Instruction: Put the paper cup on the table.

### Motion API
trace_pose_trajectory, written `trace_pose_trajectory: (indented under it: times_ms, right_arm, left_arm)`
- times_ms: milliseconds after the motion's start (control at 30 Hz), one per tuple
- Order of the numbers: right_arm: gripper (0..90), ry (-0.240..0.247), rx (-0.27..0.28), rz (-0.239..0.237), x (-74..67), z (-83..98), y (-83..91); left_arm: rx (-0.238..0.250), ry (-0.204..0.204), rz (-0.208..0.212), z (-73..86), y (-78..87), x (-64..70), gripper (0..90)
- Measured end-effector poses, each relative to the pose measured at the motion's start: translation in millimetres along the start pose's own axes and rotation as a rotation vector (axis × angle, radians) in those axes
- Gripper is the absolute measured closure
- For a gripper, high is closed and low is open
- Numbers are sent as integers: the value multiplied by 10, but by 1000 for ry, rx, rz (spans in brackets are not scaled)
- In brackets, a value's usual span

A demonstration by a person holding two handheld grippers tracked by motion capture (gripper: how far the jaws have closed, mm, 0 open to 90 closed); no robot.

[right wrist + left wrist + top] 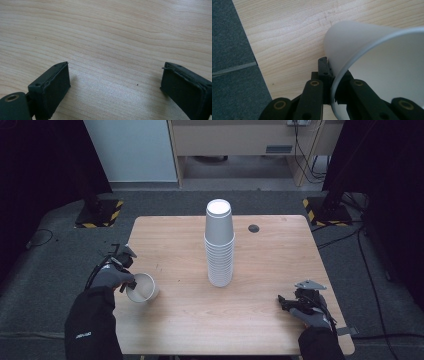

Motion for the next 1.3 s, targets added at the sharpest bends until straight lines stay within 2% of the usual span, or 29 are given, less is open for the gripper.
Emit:
trace_pose_trajectory:
  times_ms: [300,467,600,867,933,967,1000,1033,1067,1100,1167,1200,1233,1300]
  right_arm:
    - [86,0,0,0,0,0,0]
    - [86,0,0,0,0,0,0]
    - [86,0,0,0,0,0,0]
    - [86,0,0,-1,0,0,0]
    - [86,0,0,-1,0,0,0]
    - [86,0,0,-1,0,0,0]
    - [86,0,0,-1,0,0,0]
    - [86,0,0,-1,0,0,0]
    - [86,0,0,-1,-1,0,0]
    - [86,0,0,-1,0,0,0]
    - [85,1,0,0,1,-1,-1]
    - [85,0,0,0,-1,0,-1]
    - [85,0,0,-1,-1,0,-1]
    - [85,0,0,0,0,0,-1]
  left_arm:
    - [-18,5,10,-17,-95,16,843]
    - [-1,13,26,-38,-127,24,828]
    - [17,11,28,-65,-148,31,802]
    - [107,-8,27,-131,-160,30,725]
    - [155,-1,21,-161,-146,17,649]
    - [186,-5,29,-172,-129,20,640]
    - [226,-4,32,-194,-113,22,579]
    - [260,-14,32,-204,-90,19,546]
    - [296,-15,33,-212,-66,12,543]
    - [331,-8,30,-225,-46,4,500]
    - [438,-5,48,-247,25,4,484]
    - [501,6,50,-263,69,-4,448]
    - [544,6,51,-267,101,-13,433]
    - [677,22,48,-266,193,-34,409]
Point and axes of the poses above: each handheld gripper's, and its own axes: y roughly backward along the jaws, z roughly out of its underside, x roughly to its right, the point moved 10 cm from there along -y, roughly forward along the jaws, and after that the axes turned 4 degrees about -y, right-handed, at the moved point
